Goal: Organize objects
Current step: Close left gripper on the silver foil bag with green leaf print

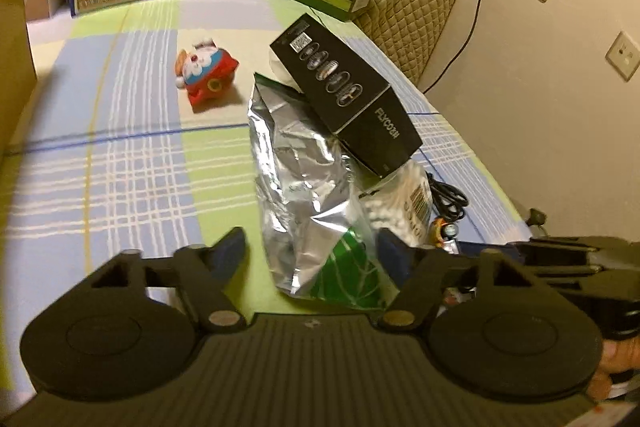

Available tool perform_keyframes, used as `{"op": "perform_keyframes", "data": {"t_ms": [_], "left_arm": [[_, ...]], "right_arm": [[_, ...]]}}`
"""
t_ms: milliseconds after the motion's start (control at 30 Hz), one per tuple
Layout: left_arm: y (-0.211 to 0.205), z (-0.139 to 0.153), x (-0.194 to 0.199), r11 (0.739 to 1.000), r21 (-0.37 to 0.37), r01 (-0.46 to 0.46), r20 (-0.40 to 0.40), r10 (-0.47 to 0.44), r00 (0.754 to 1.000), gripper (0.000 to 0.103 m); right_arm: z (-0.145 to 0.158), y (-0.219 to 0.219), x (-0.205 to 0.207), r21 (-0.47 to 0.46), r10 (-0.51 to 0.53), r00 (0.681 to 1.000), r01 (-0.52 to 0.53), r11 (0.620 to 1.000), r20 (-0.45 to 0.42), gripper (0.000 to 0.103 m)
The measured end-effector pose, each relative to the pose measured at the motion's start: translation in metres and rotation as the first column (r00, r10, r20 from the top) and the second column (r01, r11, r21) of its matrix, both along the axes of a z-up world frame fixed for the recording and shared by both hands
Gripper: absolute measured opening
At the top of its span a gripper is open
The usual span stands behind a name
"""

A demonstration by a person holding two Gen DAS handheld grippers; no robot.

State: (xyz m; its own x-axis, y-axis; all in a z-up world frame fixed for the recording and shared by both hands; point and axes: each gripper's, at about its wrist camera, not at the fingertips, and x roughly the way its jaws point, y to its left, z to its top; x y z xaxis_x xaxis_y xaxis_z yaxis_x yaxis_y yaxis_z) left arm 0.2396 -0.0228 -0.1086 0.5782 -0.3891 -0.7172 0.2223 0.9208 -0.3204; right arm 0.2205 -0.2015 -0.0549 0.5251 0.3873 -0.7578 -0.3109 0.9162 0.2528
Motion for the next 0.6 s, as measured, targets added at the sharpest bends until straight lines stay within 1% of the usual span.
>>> {"op": "perform_keyframes", "data": {"t_ms": [33,133,200,333,367,500,600], "left_arm": [[0.001,-0.001,0.0,1.0,-0.018,-0.002,-0.01,0.002,1.0,0.056],[0.0,0.001,-0.002,1.0,-0.009,-0.003,-0.004,0.003,1.0,0.049],[0.001,0.003,-0.006,1.0,-0.013,0.0,-0.001,0.0,1.0,0.041],[0.003,0.006,-0.013,1.0,-0.006,0.006,0.002,-0.006,1.0,0.03],[0.005,0.007,-0.016,1.0,-0.005,0.004,0.0,-0.004,1.0,0.023],[0.011,0.009,-0.033,0.999,0.039,0.0,-0.006,0.0,1.0,0.016],[0.016,0.012,-0.041,0.999,0.052,-0.013,-0.004,0.013,1.0,0.015]], "right_arm": [[0.0,0.0,0.0,0.001,0.001,1.0,-0.001,1.0,-0.001,0.024],[-0.001,0.001,0.0,0.0,0.001,1.0,-0.001,1.0,-0.004,0.024],[-0.001,0.001,-0.001,0.003,0.002,1.0,-0.002,1.0,-0.008,0.024],[-0.002,0.007,-0.002,0.001,0.023,1.0,-0.023,1.0,-0.012,0.024],[-0.002,0.008,-0.003,-0.001,0.029,1.0,-0.03,1.0,-0.011,0.024],[-0.003,0.015,-0.01,0.004,0.073,0.997,-0.073,0.997,-0.019,0.024],[-0.002,0.02,-0.016,-0.001,0.101,0.995,-0.101,0.995,-0.015,0.024]]}}
